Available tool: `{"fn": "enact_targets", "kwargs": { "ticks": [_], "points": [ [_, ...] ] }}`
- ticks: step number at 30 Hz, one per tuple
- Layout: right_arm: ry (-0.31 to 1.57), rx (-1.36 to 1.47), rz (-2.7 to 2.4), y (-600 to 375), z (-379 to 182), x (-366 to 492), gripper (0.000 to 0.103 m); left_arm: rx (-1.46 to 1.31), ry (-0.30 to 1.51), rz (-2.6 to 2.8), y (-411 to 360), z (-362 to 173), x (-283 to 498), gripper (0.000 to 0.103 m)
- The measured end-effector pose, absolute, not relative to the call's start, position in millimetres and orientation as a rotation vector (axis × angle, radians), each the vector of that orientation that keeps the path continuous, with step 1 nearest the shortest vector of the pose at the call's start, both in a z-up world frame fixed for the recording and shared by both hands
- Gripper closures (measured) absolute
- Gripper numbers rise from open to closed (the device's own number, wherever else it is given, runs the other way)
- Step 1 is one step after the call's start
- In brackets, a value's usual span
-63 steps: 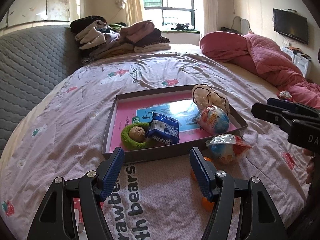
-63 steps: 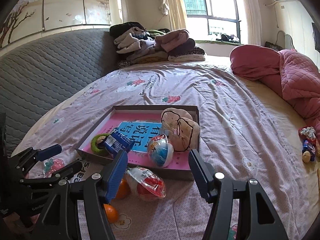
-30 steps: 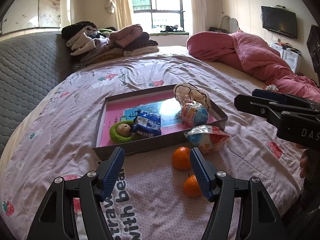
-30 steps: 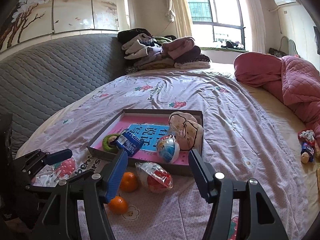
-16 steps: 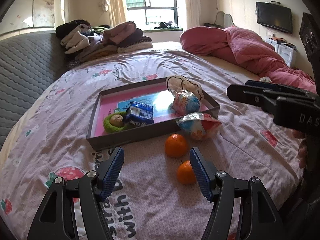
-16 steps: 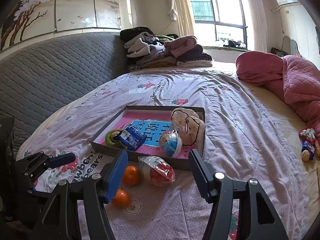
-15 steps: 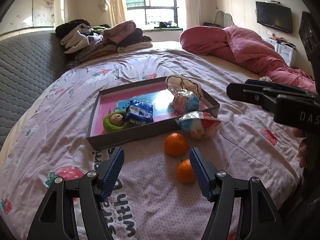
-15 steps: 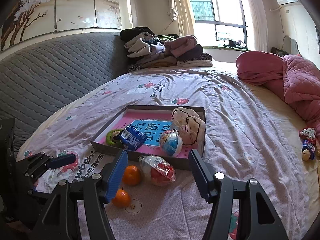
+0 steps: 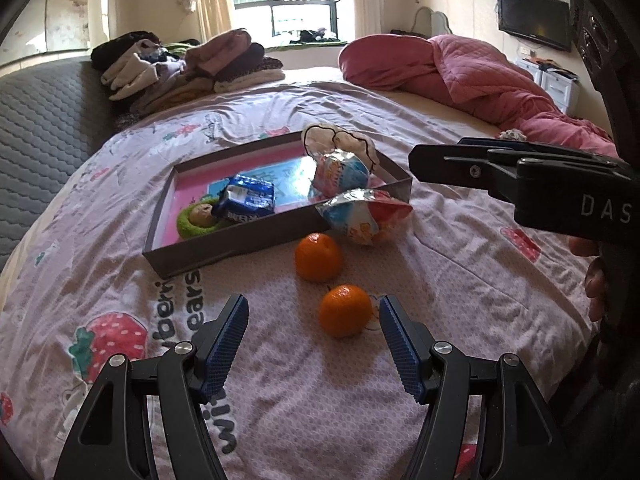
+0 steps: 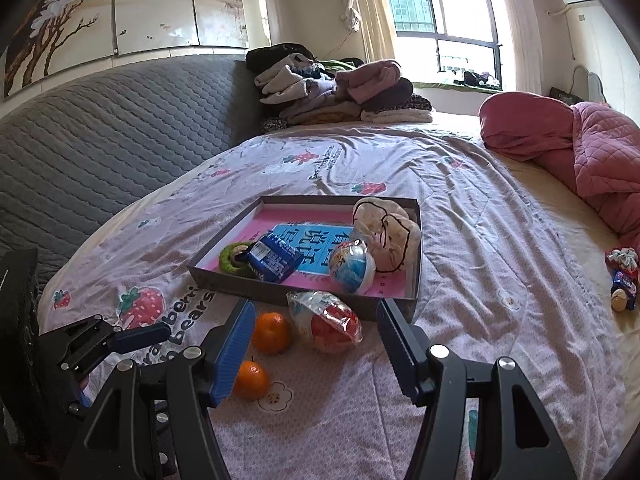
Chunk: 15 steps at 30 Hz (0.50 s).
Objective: Organize objects
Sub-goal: 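Move the left tool toward a mandarin while the right tool approaches the bagged red candy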
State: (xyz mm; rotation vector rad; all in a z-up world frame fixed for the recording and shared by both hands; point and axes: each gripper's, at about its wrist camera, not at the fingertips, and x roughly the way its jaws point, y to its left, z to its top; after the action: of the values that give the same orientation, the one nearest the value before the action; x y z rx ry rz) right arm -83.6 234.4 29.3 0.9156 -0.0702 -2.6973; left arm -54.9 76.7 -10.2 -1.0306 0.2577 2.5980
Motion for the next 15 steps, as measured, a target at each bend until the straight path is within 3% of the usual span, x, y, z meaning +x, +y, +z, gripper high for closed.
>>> {"fn": "enact_targets", "kwargs": {
  "ticks": [15],
  "points": [
    [-0.039,1.004,-2.652,231.2,10.5,-83.2,0.040,-1.095,0.244,2.531,82.2,-24.5,-51.0,0.034]
  ]
}}
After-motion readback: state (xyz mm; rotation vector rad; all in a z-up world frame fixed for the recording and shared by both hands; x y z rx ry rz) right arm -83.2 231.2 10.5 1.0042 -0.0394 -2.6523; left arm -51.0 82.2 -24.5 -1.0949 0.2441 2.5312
